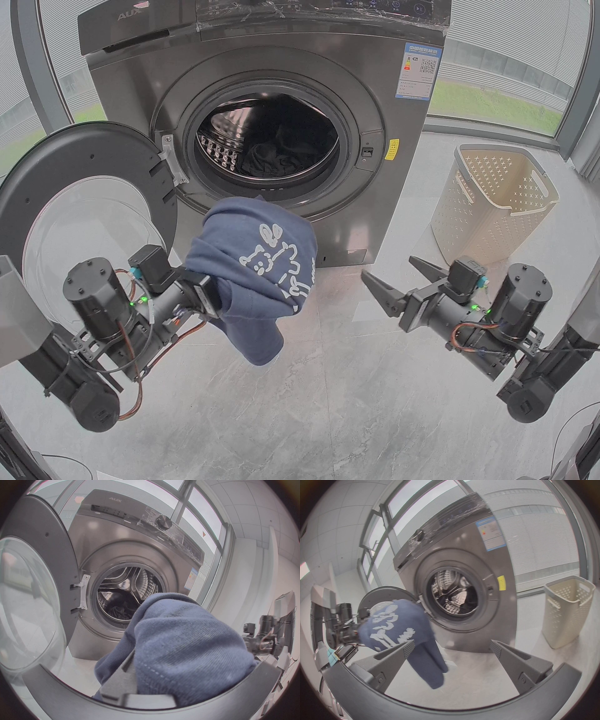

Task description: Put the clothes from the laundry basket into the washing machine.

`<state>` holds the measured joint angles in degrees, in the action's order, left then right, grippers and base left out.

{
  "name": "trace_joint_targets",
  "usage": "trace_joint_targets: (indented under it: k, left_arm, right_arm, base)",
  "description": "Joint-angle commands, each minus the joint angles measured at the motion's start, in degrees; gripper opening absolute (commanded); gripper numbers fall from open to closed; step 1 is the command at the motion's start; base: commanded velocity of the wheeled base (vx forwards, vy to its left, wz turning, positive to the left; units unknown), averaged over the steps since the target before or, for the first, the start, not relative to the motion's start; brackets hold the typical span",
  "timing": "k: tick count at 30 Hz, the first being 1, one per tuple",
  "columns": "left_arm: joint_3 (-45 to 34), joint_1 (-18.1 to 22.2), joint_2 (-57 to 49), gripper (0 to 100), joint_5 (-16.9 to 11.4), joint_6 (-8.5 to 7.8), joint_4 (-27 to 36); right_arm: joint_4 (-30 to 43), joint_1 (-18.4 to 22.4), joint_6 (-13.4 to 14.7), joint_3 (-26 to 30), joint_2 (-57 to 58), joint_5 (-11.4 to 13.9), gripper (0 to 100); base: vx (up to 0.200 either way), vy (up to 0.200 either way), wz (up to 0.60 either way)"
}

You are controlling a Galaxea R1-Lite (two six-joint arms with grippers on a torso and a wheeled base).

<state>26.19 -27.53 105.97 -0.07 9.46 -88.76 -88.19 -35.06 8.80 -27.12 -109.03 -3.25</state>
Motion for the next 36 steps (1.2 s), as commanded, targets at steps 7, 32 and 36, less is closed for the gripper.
trace_joint_targets:
  k: [7,32,36]
  left_arm:
    - [-10.8,-0.25,-9.12,0,-1.07,0.56,-0.01]
    - [-11.6,0.02,-8.77,0,-0.89,0.12,-0.01]
    - [-11.68,0.02,-8.59,0,-0.89,0.12,-0.01]
  right_arm:
    - [2.93,7.37,0.51,9.11,6.64,-2.46,100]
    - [9.17,6.32,-0.63,9.37,9.28,-15.03,100]
    - [6.54,3.68,1.22,5.68,6.11,-25.84,100]
  base:
    - [0.0,0.0,0.0]
    - [0.0,0.0,0.0]
    - [0.0,0.0,0.0]
